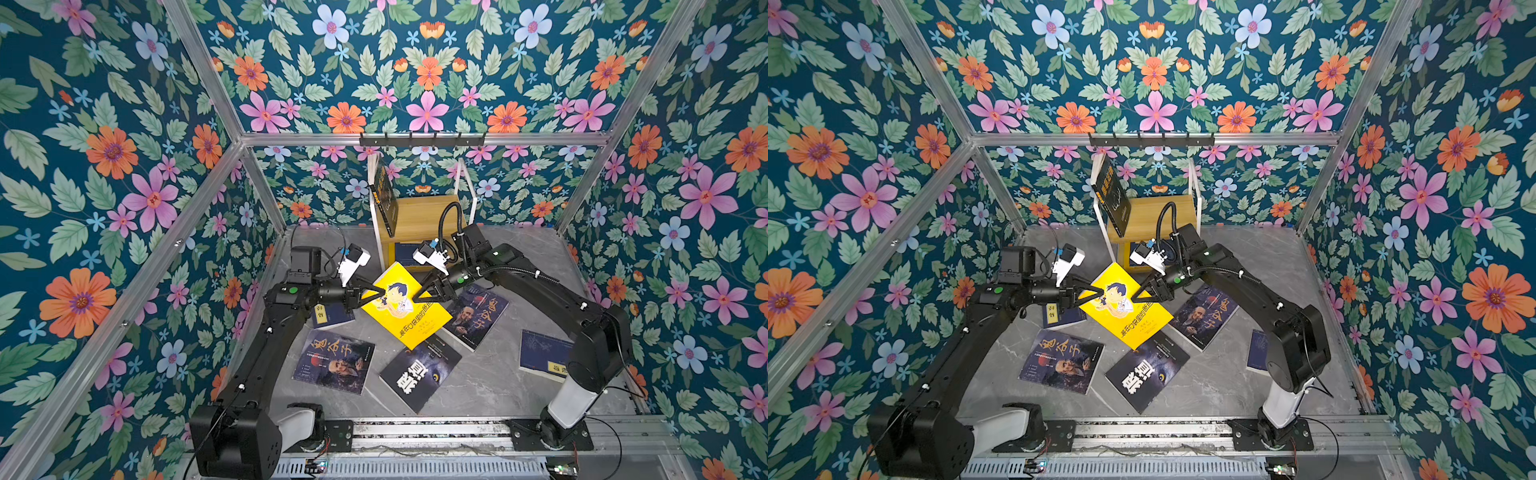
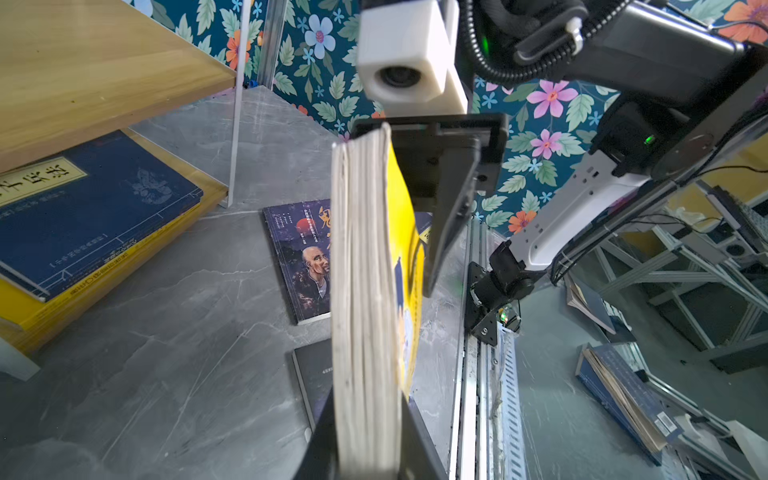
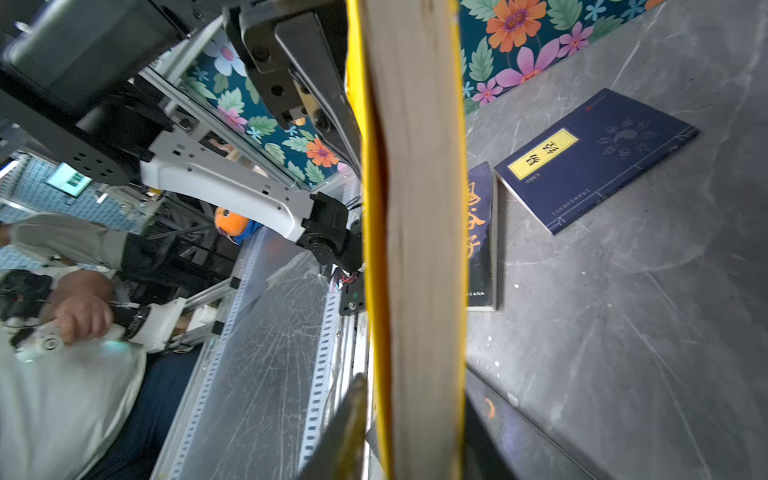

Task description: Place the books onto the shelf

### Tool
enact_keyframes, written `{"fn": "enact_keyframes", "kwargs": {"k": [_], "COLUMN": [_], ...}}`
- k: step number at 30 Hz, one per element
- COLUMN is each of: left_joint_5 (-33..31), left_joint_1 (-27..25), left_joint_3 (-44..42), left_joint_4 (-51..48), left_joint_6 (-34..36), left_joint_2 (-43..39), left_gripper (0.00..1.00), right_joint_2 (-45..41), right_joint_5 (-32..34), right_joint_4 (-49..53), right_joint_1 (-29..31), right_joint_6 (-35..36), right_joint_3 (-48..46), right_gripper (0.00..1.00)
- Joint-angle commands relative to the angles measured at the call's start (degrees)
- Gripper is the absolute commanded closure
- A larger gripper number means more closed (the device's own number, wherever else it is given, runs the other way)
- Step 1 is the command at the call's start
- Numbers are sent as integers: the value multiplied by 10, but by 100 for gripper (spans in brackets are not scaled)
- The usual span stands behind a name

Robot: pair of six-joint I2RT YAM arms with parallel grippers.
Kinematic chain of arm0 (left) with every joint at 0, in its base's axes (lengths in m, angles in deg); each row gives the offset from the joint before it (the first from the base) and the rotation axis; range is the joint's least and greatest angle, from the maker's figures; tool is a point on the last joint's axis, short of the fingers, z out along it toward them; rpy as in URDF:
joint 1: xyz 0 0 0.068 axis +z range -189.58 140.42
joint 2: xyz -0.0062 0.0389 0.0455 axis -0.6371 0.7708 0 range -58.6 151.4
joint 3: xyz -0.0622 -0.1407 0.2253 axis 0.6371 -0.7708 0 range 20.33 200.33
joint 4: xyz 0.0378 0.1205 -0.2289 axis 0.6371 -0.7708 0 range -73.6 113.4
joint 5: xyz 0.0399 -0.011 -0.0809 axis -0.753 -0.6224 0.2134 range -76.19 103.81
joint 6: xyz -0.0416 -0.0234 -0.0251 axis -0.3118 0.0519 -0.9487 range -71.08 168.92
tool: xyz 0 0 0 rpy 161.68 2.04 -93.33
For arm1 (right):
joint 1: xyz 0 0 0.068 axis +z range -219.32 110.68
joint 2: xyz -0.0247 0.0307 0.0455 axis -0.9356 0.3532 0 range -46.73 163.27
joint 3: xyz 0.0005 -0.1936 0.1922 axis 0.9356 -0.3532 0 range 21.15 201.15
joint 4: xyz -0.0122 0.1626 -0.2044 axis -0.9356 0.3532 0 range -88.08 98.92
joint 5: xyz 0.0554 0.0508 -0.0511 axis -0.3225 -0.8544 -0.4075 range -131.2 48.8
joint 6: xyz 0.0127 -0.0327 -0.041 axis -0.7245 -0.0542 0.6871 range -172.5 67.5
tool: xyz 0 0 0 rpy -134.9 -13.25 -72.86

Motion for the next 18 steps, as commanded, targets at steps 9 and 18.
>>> {"fn": "enact_keyframes", "kwargs": {"k": [9, 18], "left_joint_5": [-45, -126], "left_joint_1": [30, 19], "left_joint_3": [-41, -59], "left_joint_4": [186, 252], "left_joint_6": [-186, -341], "left_joint_2": [-17, -22], "left_gripper": [100, 100], "right_joint_2": [-135, -96], "right_joint_5": [413, 834], "right_joint_4": [-136, -154], "right_joint_1": [69, 288], "right_joint_6": [-104, -26], "right_joint_3": [-99, -64], "right_gripper": [29, 27]}}
